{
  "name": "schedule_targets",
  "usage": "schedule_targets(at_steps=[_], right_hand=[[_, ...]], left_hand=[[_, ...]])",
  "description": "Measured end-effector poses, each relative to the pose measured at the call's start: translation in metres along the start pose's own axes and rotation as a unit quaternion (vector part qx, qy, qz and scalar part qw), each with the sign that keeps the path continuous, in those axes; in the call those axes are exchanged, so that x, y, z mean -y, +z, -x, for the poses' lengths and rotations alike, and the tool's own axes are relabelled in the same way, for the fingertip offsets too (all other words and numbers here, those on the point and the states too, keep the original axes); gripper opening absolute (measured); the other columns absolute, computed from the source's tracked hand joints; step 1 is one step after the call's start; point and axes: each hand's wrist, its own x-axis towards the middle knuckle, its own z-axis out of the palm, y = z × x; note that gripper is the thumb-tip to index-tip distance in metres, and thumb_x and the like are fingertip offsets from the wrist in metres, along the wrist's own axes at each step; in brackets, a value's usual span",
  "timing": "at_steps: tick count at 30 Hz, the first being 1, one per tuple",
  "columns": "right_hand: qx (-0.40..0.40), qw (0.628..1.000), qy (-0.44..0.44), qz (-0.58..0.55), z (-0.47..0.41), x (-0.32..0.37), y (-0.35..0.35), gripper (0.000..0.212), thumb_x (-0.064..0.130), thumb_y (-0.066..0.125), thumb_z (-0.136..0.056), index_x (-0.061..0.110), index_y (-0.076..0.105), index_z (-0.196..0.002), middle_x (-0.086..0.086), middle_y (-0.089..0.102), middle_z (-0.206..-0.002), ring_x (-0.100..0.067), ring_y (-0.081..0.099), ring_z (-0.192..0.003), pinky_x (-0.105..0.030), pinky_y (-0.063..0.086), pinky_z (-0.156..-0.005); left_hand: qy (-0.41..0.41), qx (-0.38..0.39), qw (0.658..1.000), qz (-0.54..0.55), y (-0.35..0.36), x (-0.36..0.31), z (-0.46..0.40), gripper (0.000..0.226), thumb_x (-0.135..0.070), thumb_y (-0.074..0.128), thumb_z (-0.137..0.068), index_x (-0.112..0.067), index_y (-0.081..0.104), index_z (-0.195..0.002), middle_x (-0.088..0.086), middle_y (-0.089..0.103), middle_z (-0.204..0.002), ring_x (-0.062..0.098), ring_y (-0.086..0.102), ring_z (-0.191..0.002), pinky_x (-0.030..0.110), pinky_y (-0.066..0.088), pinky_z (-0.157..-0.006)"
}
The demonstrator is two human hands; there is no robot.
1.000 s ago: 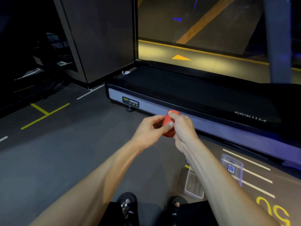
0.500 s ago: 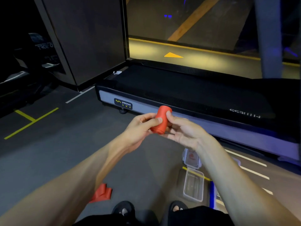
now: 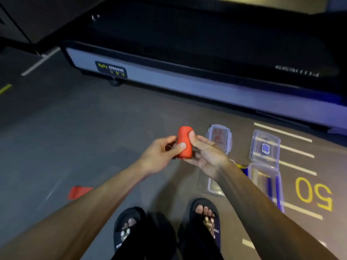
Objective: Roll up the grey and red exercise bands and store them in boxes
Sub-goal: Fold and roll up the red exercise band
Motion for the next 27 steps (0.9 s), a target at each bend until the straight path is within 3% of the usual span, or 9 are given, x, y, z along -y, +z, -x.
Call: schedule_targets(at_steps=[3, 6, 10, 12, 14, 17, 20, 24, 27], right_hand=[[-0.050, 0.998, 0.010, 0.025, -0.028, -0.028, -0.022, 0.044, 0.031, 0.068, -0.095, 0.002, 0.061, -0.128, -0.019, 0.073, -0.120, -0.035, 0.069, -0.115, -0.045, 0.059, -0.093], [-0.089, 0.995, 0.019, 0.038, -0.051, -0.049, -0.043, 0.040, 0.031, 0.071, -0.093, 0.007, 0.065, -0.125, -0.015, 0.075, -0.116, -0.031, 0.073, -0.107, -0.037, 0.062, -0.080], [-0.146, 0.988, 0.040, 0.041, -0.076, -0.072, -0.074, 0.044, 0.029, 0.079, -0.087, 0.009, 0.066, -0.124, -0.016, 0.075, -0.115, -0.032, 0.075, -0.100, -0.038, 0.063, -0.071], [-0.175, 0.982, 0.035, 0.055, -0.080, -0.077, -0.089, 0.037, 0.025, 0.079, -0.087, 0.008, 0.069, -0.119, -0.013, 0.075, -0.110, -0.032, 0.074, -0.100, -0.037, 0.063, -0.065], [-0.217, 0.975, 0.022, 0.051, -0.083, -0.080, -0.109, 0.026, 0.017, 0.078, -0.088, 0.009, 0.071, -0.111, -0.006, 0.074, -0.104, -0.026, 0.073, -0.096, -0.043, 0.063, -0.071], [-0.288, 0.955, 0.016, 0.066, -0.094, -0.083, -0.145, 0.023, 0.022, 0.087, -0.077, 0.020, 0.077, -0.099, -0.003, 0.074, -0.111, -0.027, 0.070, -0.105, -0.058, 0.059, -0.087], [-0.348, 0.931, 0.028, 0.109, -0.109, -0.088, -0.174, 0.016, 0.029, 0.090, -0.073, 0.027, 0.078, -0.083, 0.000, 0.076, -0.104, -0.028, 0.071, -0.104, -0.057, 0.056, -0.093], [-0.378, 0.910, 0.067, 0.158, -0.120, -0.089, -0.176, 0.026, 0.030, 0.086, -0.079, 0.027, 0.065, -0.094, -0.001, 0.069, -0.114, -0.022, 0.068, -0.097, -0.035, 0.060, -0.070], [-0.394, 0.889, 0.087, 0.215, -0.130, -0.094, -0.176, 0.038, 0.033, 0.082, -0.085, 0.018, 0.067, -0.117, -0.006, 0.066, -0.126, -0.028, 0.063, -0.116, -0.037, 0.055, -0.090]], left_hand=[[-0.055, 0.000, 0.998, 0.003, 0.013, 0.037, -0.021, 0.035, -0.030, 0.069, -0.093, -0.004, 0.067, -0.116, 0.022, 0.071, -0.108, 0.022, 0.067, -0.094, 0.042, 0.059, -0.089], [-0.116, 0.024, 0.992, 0.032, 0.030, 0.065, -0.041, 0.026, -0.013, 0.067, -0.096, 0.001, 0.061, -0.117, 0.018, 0.059, -0.101, 0.025, 0.061, -0.093, 0.052, 0.059, -0.089], [-0.142, 0.065, 0.988, 0.019, 0.053, 0.095, -0.067, 0.018, -0.005, 0.064, -0.097, 0.004, 0.057, -0.111, 0.010, 0.055, -0.089, 0.018, 0.057, -0.081, 0.026, 0.055, -0.068], [-0.144, 0.116, 0.983, -0.022, 0.060, 0.111, -0.079, 0.016, -0.010, 0.064, -0.098, 0.000, 0.060, -0.109, 0.008, 0.061, -0.090, 0.016, 0.057, -0.082, 0.027, 0.051, -0.074], [-0.141, 0.159, 0.974, -0.082, 0.065, 0.125, -0.091, 0.017, -0.014, 0.066, -0.097, -0.008, 0.063, -0.113, 0.000, 0.066, -0.091, 0.013, 0.059, -0.083, 0.027, 0.049, -0.082], [-0.152, 0.192, 0.961, -0.128, 0.070, 0.139, -0.108, 0.028, -0.011, 0.067, -0.096, -0.014, 0.063, -0.124, -0.008, 0.063, -0.085, 0.003, 0.057, -0.072, 0.013, 0.045, -0.071], [-0.135, 0.226, 0.945, -0.194, 0.079, 0.148, -0.125, 0.029, -0.018, 0.064, -0.098, -0.021, 0.065, -0.127, -0.009, 0.068, -0.091, 0.010, 0.066, -0.084, 0.025, 0.053, -0.085], [-0.123, 0.260, 0.927, -0.241, 0.101, 0.142, -0.143, 0.046, -0.019, 0.060, -0.100, -0.023, 0.051, -0.146, -0.005, 0.068, -0.109, 0.016, 0.066, -0.100, 0.035, 0.051, -0.099], [-0.123, 0.277, 0.920, -0.249, 0.115, 0.140, -0.149, 0.060, -0.021, 0.059, -0.101, -0.029, 0.035, -0.156, -0.005, 0.063, -0.124, 0.013, 0.061, -0.106, 0.034, 0.049, -0.100]])
